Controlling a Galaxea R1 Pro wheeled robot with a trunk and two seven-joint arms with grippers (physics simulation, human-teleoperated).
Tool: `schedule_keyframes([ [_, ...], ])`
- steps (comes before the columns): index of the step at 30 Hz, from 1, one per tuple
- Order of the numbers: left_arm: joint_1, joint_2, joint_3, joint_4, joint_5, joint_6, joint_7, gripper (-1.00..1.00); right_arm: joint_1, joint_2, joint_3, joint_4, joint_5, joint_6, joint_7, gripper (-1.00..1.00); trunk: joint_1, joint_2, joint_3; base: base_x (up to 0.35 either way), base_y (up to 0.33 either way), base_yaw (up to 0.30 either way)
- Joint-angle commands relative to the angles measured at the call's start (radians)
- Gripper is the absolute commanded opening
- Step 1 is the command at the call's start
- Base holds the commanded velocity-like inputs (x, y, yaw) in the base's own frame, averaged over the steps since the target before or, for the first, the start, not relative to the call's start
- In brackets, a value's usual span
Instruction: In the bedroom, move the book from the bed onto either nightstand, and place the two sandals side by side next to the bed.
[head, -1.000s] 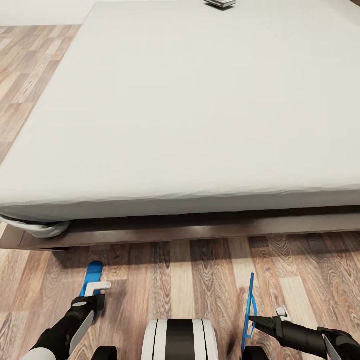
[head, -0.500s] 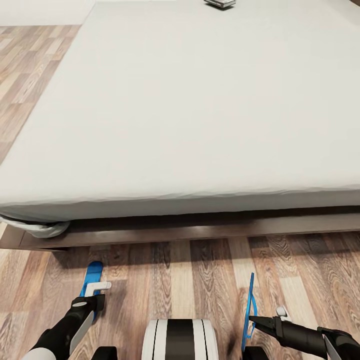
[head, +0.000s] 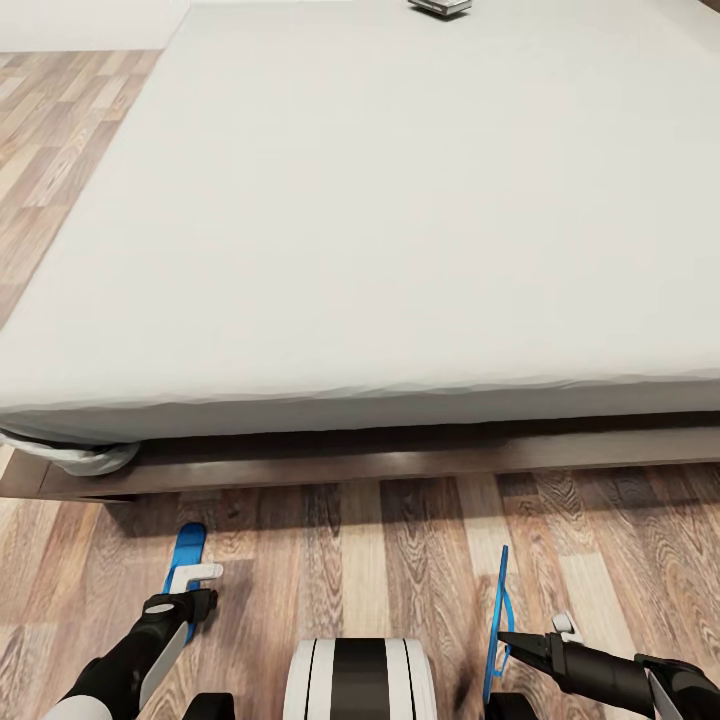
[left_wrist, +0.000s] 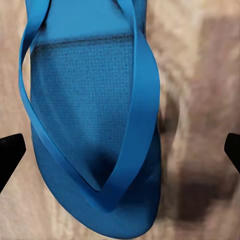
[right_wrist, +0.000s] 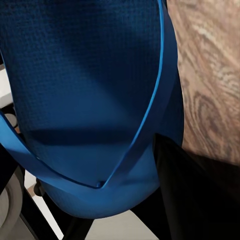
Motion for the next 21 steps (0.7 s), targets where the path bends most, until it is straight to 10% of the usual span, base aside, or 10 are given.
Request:
schedule_keyframes([
  [1,0.0,0.001,-0.008,-0.002,0.01,0.004,0.009,1.0,0.0,0.0,-0.002,0.0,0.0,0.01,0.003,-1.0,0.0,0.0,-0.001,0.0,0.0,0.0],
  [21,0.0,0.0,-0.008,-0.002,0.01,0.009,0.009,1.0,0.0,0.0,-0.002,0.001,0.0,0.01,0.003,-1.0,-0.008,0.004,0.069,0.0,0.0,0.0],
])
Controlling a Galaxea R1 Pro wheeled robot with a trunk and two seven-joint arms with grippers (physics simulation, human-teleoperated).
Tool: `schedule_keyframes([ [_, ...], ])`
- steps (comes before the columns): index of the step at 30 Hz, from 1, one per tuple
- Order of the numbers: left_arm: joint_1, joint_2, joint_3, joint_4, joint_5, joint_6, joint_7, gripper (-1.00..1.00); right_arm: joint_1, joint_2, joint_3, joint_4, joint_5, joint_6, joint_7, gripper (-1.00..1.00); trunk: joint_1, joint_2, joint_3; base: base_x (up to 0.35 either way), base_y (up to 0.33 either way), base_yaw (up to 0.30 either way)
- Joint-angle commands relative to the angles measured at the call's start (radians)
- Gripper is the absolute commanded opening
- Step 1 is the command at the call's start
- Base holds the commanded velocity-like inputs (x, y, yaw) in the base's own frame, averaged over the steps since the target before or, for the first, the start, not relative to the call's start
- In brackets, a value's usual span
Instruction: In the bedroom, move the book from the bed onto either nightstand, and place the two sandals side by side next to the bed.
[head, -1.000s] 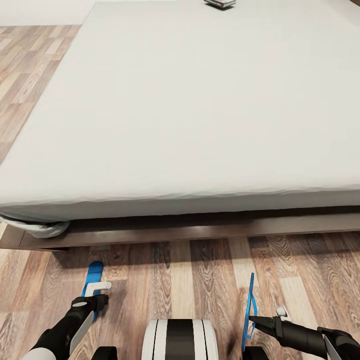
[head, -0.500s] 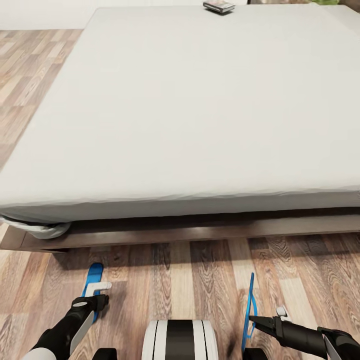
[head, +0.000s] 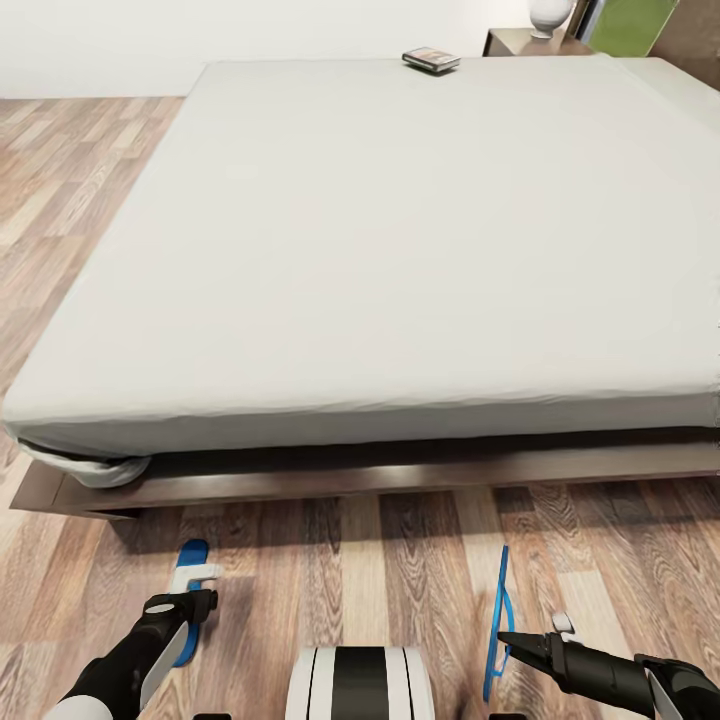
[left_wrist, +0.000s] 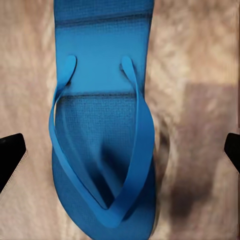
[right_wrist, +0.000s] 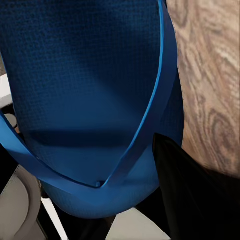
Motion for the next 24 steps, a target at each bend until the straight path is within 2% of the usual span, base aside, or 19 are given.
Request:
schedule_keyframes([
  [1,0.0,0.002,-0.008,-0.002,0.01,0.005,0.009,1.0,0.0,0.0,-0.002,0.0,0.001,0.01,0.003,-1.0,-0.001,0.0,0.003,0.0,0.0,0.0],
  [11,0.0,0.002,-0.008,-0.002,0.013,0.005,-0.005,1.0,0.0,0.0,-0.002,0.0,0.001,0.01,0.003,-1.0,-0.005,0.002,0.038,0.0,0.0,0.0],
  [15,0.0,0.01,-0.005,-0.003,0.013,0.005,-0.13,1.0,0.0,0.0,-0.002,-0.001,0.001,0.01,0.003,-1.0,-0.005,0.002,0.038,0.0,0.0,0.0],
  [17,0.0,0.028,-0.003,-0.006,0.012,0.006,-0.206,1.0,-0.001,0.0,-0.002,-0.001,0.001,0.01,0.003,-1.0,-0.005,0.002,0.038,0.0,0.0,0.0],
  [18,0.0,0.038,-0.003,-0.012,0.012,0.007,-0.221,1.0,0.0,0.0,-0.002,-0.001,0.001,0.01,0.003,-1.0,-0.005,0.002,0.038,0.0,0.0,0.0],
  [24,0.0,0.084,-0.002,-0.052,0.016,0.01,-0.247,1.0,0.0,0.0,-0.002,0.0,0.001,0.01,0.003,-1.0,-0.005,0.002,0.038,0.0,0.0,0.0],
])
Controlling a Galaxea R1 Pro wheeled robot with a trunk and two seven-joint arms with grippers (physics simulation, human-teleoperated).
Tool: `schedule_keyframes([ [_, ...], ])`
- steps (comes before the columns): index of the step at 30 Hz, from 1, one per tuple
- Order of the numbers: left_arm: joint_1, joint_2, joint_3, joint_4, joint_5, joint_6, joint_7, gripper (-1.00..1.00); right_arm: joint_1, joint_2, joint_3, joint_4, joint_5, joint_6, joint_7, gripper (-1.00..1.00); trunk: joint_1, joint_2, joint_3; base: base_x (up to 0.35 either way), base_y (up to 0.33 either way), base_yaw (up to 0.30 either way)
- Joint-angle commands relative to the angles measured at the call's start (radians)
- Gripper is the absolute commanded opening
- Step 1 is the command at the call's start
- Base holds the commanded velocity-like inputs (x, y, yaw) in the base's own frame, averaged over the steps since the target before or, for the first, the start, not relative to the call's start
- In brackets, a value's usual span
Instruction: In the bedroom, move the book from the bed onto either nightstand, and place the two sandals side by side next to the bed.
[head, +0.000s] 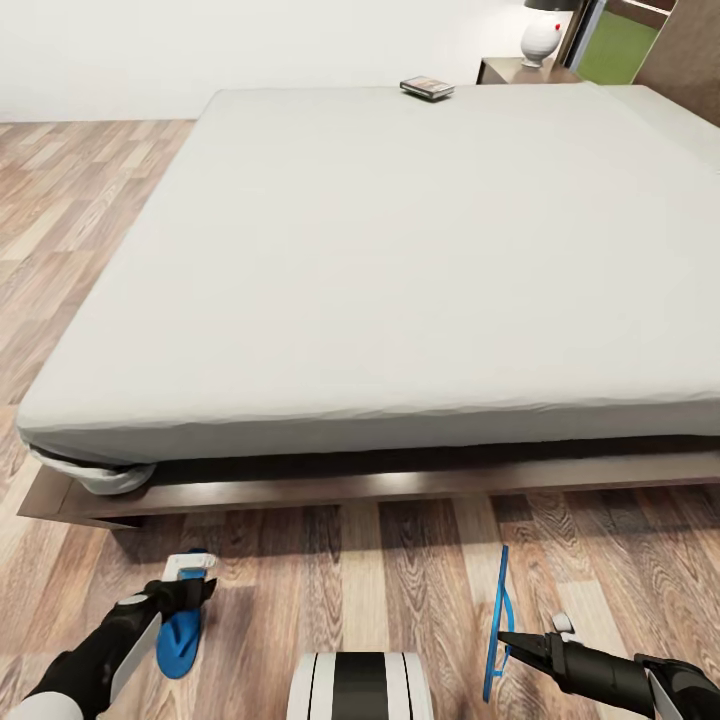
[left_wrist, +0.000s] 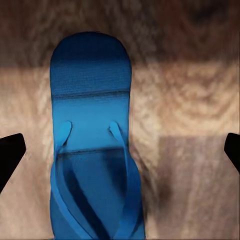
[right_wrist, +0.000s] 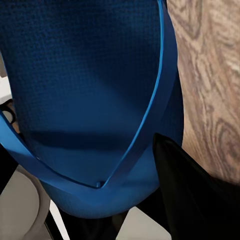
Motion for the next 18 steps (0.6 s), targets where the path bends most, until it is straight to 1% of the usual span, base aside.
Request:
schedule_keyframes([
  [1,0.0,0.015,-0.004,-0.005,0.013,0.005,-0.006,1.0,0.0,0.0,-0.002,0.0,0.0,0.011,0.003,-1.0,0.0,0.0,-0.001,0.0,0.0,0.0],
  [2,0.0,0.027,-0.004,-0.005,0.018,0.005,-0.022,1.0,-0.001,0.0,-0.002,0.0,0.0,0.011,0.003,-1.0,0.0,0.0,-0.001,0.0,0.0,0.0],
  [3,0.0,0.04,-0.004,-0.004,0.027,0.005,-0.054,1.0,0.0,0.0,-0.002,0.0,0.0,0.011,0.003,-1.0,0.0,0.0,-0.001,0.0,0.0,0.0],
  [4,0.002,0.072,-0.003,0.001,0.058,0.005,-0.176,1.0,0.0,0.0,-0.002,0.0,0.0,0.01,0.003,-1.0,0.0,0.0,-0.001,0.0,0.0,0.0],
  [6,0.007,0.109,0.008,0.029,0.093,0.002,-0.343,1.0,0.0,0.0,-0.002,0.0,0.003,0.008,-0.003,-1.0,0.0,0.0,-0.001,0.0,0.0,0.0],
  [7,0.009,0.128,0.025,0.072,0.113,-0.003,-0.459,1.0,0.0,0.0,-0.002,0.0,0.005,0.004,-0.008,-1.0,0.0,0.0,-0.001,0.0,0.0,0.0],
  [8,0.009,0.135,0.04,0.101,0.122,-0.006,-0.519,1.0,0.0,0.0,-0.002,0.0,0.006,0.0,-0.012,-1.0,0.0,0.0,-0.001,0.0,0.0,0.0],
  [9,0.01,0.139,0.067,0.132,0.131,-0.01,-0.576,1.0,0.0,0.0,-0.002,0.0,0.007,-0.003,-0.025,-1.0,0.0,0.0,-0.001,0.0,0.0,0.0],
  [10,0.011,0.14,0.091,0.149,0.136,-0.021,-0.607,1.0,0.0,0.0,-0.002,-0.001,0.008,-0.005,-0.049,-1.0,0.0,0.0,-0.001,0.0,0.0,0.0],
  [12,0.012,0.139,0.111,0.16,0.142,-0.043,-0.629,1.0,0.0,0.0,-0.002,-0.002,0.009,-0.007,-0.131,-1.0,0.0,0.0,-0.001,0.0,0.0,0.0],
  [13,0.012,0.138,0.116,0.163,0.143,-0.049,-0.636,1.0,0.0,0.0,-0.002,-0.003,0.01,-0.008,-0.195,-1.0,0.0,0.0,-0.001,0.0,0.0,0.0],
  [14,0.012,0.138,0.12,0.166,0.145,-0.055,-0.642,1.0,-0.001,0.001,-0.002,-0.005,0.011,-0.01,-0.302,-1.0,0.0,0.0,-0.001,0.0,0.0,0.0],
  [15,0.013,0.138,0.122,0.167,0.145,-0.057,-0.644,1.0,-0.001,0.001,-0.002,-0.005,0.011,-0.013,-0.374,-1.0,0.0,0.0,-0.001,0.0,0.0,0.0],
  [16,0.013,0.138,0.123,0.168,0.146,-0.058,-0.645,1.0,-0.001,0.001,-0.002,-0.005,0.012,-0.022,-0.442,-1.0,0.0,0.0,-0.001,0.0,0.0,0.0],
  [17,0.013,0.138,0.124,0.169,0.146,-0.06,-0.647,1.0,-0.001,0.002,-0.002,-0.006,0.012,-0.048,-0.528,-1.0,0.0,0.0,-0.001,0.0,0.0,0.0],
  [18,0.013,0.137,0.124,0.169,0.146,-0.061,-0.647,1.0,-0.001,0.002,-0.002,-0.006,0.012,-0.071,-0.569,-1.0,0.0,0.0,-0.001,0.0,0.0,0.0],
])
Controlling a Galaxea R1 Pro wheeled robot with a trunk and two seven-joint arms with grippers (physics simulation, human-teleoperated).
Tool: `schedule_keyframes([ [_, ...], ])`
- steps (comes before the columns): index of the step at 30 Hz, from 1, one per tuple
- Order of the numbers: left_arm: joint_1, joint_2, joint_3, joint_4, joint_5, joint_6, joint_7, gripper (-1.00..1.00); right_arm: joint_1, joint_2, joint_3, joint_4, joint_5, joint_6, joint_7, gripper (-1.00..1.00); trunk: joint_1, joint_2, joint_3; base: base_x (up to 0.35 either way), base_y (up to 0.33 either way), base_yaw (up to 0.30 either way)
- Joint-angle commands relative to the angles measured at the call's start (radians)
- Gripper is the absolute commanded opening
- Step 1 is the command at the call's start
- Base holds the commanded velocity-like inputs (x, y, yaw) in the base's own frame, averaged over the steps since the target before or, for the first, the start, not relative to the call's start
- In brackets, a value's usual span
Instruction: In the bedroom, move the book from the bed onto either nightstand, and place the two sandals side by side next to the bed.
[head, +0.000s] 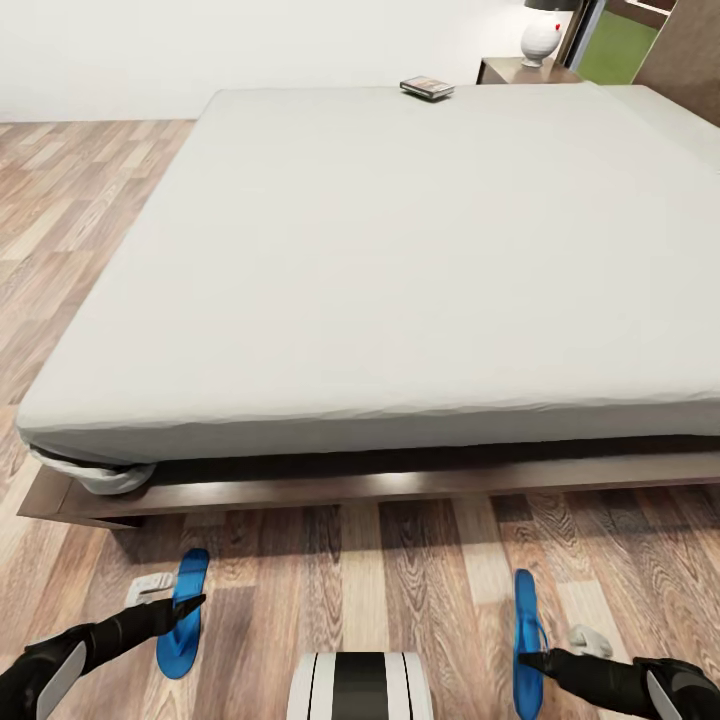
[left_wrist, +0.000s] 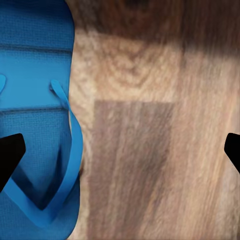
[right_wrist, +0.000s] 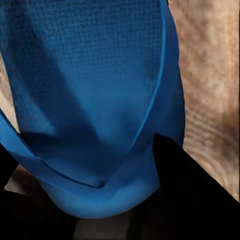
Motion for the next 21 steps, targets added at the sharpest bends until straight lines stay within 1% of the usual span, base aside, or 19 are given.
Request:
schedule_keyframes([
  [1,0.0,0.0,0.001,0.001,0.009,0.01,-0.004,1.0,-0.001,0.001,-0.006,-0.001,-0.002,-0.022,-0.034,-1.0,0.0,0.0,-0.001,0.0,0.0,0.0],
  [2,0.0,0.0,0.001,0.001,0.01,0.009,-0.004,1.0,0.0,0.001,-0.005,-0.001,-0.002,-0.041,-0.053,-1.0,0.0,0.0,-0.001,0.0,0.0,0.0],
  [4,0.001,-0.001,0.001,0.003,0.01,0.008,-0.004,1.0,-0.001,0.001,-0.005,-0.001,-0.002,-0.052,-0.065,-1.0,0.0,0.0,-0.001,0.0,0.0,0.0],
  [7,0.001,-0.017,0.002,0.024,0.009,0.004,-0.004,1.0,0.0,0.001,-0.006,-0.001,-0.002,-0.059,-0.071,-1.0,0.0,0.0,-0.001,0.0,0.0,0.0],
  [8,0.002,-0.021,0.002,0.031,0.009,-0.008,-0.004,1.0,0.0,0.001,-0.005,-0.001,-0.002,-0.06,-0.071,-1.0,0.0,0.0,-0.001,0.0,0.0,0.0],
  [10,0.002,-0.023,0.001,0.034,0.008,-0.033,-0.004,1.0,0.0,0.001,-0.005,-0.001,-0.002,-0.061,-0.072,-1.0,0.0,0.0,-0.001,0.0,0.0,0.0],
  [12,0.002,-0.023,0.001,0.036,0.008,-0.04,-0.004,1.0,0.0,0.001,-0.005,-0.001,-0.002,-0.061,-0.072,-1.0,0.0,0.0,-0.001,0.0,0.0,0.0],
  [18,0.002,-0.026,0.002,0.037,0.008,-0.046,-0.002,1.0,0.0,0.001,-0.005,-0.001,-0.002,-0.062,-0.072,-1.0,0.0,0.0,-0.001,0.0,0.001,0.0],
  [21,0.002,-0.027,0.002,0.037,0.008,-0.046,-0.002,1.0,-0.001,0.001,-0.005,-0.002,-0.001,-0.062,-0.075,-1.0,0.0,0.0,-0.001,0.0,0.136,0.0],
])
